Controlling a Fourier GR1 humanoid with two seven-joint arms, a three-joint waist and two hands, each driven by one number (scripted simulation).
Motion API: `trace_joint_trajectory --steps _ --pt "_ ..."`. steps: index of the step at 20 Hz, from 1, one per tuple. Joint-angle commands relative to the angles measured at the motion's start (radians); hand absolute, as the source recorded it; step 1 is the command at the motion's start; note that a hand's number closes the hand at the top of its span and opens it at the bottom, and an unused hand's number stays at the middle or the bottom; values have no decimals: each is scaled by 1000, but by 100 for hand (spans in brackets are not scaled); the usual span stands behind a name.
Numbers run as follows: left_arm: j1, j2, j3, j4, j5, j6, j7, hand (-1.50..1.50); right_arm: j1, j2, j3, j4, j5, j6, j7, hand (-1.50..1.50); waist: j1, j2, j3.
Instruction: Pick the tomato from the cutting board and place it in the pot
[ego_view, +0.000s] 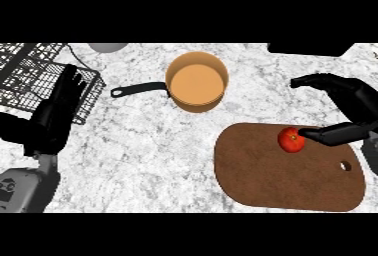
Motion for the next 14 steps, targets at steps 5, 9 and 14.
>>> trace_joint_trajectory --steps 5,9,14 --pt "-26 -18 11 -31 6 40 64 0 -172 -84 -14 311 140 207 -385 -150 5 -6 -4" --pt "-34 -31 1 -17 -14 51 51 0 -239 -191 97 301 255 281 -373 -150 1 -5 -6" --pt "-51 -6 25 -3 -5 38 75 0 -284 -229 288 212 442 245 -368 -150 -21 -14 -8"
